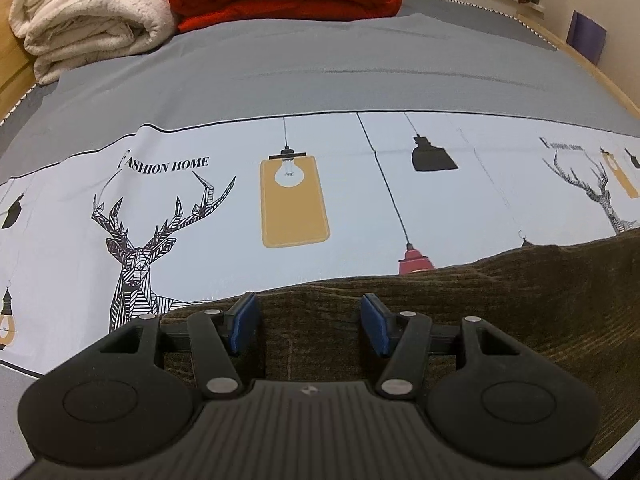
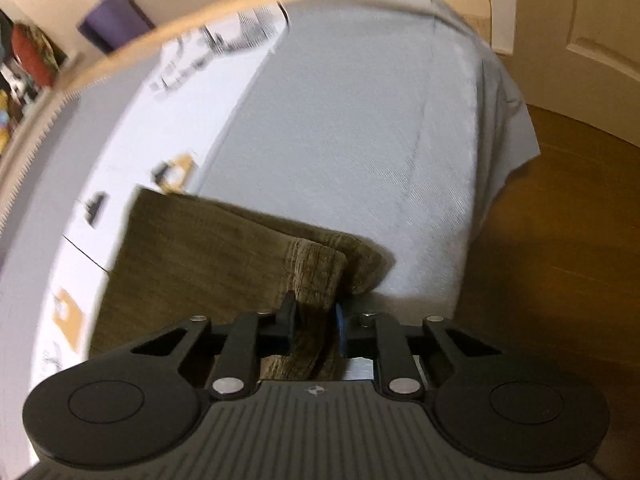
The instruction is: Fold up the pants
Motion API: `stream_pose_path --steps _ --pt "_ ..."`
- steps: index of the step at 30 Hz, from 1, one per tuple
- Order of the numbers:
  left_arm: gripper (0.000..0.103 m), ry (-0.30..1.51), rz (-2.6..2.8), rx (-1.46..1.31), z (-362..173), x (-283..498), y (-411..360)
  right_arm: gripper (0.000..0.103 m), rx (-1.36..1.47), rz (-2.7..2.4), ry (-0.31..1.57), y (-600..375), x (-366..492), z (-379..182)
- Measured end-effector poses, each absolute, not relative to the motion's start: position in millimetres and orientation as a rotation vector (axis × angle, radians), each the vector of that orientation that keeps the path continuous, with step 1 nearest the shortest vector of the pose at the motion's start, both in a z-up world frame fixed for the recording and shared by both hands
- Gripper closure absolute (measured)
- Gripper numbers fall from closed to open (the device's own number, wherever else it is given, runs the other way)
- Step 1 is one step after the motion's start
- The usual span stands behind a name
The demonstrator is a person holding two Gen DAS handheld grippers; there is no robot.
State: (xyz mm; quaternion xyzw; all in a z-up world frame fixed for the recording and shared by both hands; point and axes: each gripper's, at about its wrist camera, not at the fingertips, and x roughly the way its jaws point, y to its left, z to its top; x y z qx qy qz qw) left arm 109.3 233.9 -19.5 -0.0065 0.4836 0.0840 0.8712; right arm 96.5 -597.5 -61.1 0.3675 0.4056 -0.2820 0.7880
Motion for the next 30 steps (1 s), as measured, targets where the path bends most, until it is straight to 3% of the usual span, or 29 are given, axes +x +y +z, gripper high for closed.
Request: stream_pose_path --steps 4,8,11,14,17,21,25,27,30 --pt "0.041 1.005 0.168 -0.009 -17.2 108.0 230.5 0.086 0.597 -0.476 0.701 -541.1 96.0 1.2" --pt "0.041 1.005 0.163 -0.003 -16.6 104.2 230.0 0.086 0.217 -0.151 0.471 -409.1 81.1 75.5" --pt "0.041 1.005 0.165 -0.007 -16.0 101.0 232.6 0.086 -0.009 0.131 0.361 -303.3 53.3 97.6" --pt "0.041 1.007 0.171 -0.012 -15.4 98.4 237.1 0.085 -0.188 0.410 0.423 -211.0 31.2 83.3" --pt "0.041 1.003 0.180 -0.033 -12.4 95.6 243.8 0.074 -0.396 0.709 0.716 -136.4 15.7 29.8" --pt "0.035 0.998 0.196 -0.071 -7.1 89.9 252.2 0.077 -0.608 0.882 0.919 -93.8 -18.0 -26.8" --pt "0.034 0.992 0.193 -0.075 -3.7 86.5 254.6 0.071 -0.579 0.881 0.901 -97.0 -17.9 -20.9" --pt "0.034 0.991 0.192 -0.064 -3.1 87.1 253.9 0.060 -0.524 0.840 0.866 -109.0 -1.7 -13.6" --pt "0.034 0.994 0.195 -0.060 -1.8 89.0 251.6 0.057 -0.569 0.740 0.834 -114.3 13.3 -16.2"
